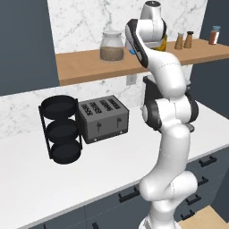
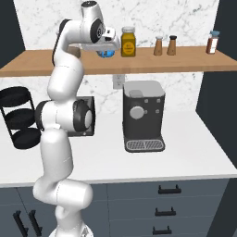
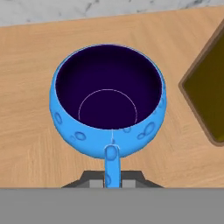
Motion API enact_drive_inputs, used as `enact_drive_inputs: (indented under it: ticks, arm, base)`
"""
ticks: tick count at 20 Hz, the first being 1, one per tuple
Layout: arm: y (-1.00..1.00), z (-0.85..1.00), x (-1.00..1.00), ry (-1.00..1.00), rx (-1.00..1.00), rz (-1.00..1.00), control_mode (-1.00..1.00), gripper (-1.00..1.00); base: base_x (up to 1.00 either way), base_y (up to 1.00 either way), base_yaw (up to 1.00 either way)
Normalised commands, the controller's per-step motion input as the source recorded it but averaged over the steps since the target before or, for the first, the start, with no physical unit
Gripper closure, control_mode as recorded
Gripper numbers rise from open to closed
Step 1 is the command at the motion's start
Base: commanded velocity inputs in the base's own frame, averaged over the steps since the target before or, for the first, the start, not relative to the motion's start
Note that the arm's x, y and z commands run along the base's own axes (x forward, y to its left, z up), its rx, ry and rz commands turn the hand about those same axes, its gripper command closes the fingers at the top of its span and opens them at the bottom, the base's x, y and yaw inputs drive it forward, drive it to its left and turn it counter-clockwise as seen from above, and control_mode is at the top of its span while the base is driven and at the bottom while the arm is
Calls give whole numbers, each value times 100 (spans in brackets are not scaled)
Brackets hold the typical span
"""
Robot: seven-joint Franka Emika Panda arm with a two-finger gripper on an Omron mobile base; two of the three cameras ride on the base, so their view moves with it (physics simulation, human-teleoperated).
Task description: Gather all objects into one cabinet and sort the glasses and bowls to opposite sides.
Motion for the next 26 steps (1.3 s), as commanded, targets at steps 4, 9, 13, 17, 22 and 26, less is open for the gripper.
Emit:
enact_drive_inputs:
  ticks: [4, 9, 13, 17, 22, 26]
  arm:
    - [0, -7, 6, -1, 0, 0, -100, 100]
    - [0, 17, -4, -14, 0, 1, -100, 100]
    - [0, 17, -43, -6, 0, 2, -100, 100]
    - [-8, -1, -100, 2, -7, 8, -100, 100]
    - [-26, 17, -98, 0, 2, 7, -100, 100]
    - [-13, 7, -61, 0, 5, 2, -100, 100]
  base:
    - [0, 0, 0]
    - [0, 0, 0]
    - [0, 0, 0]
    - [0, 0, 0]
    - [0, 0, 0]
    - [0, 0, 0]
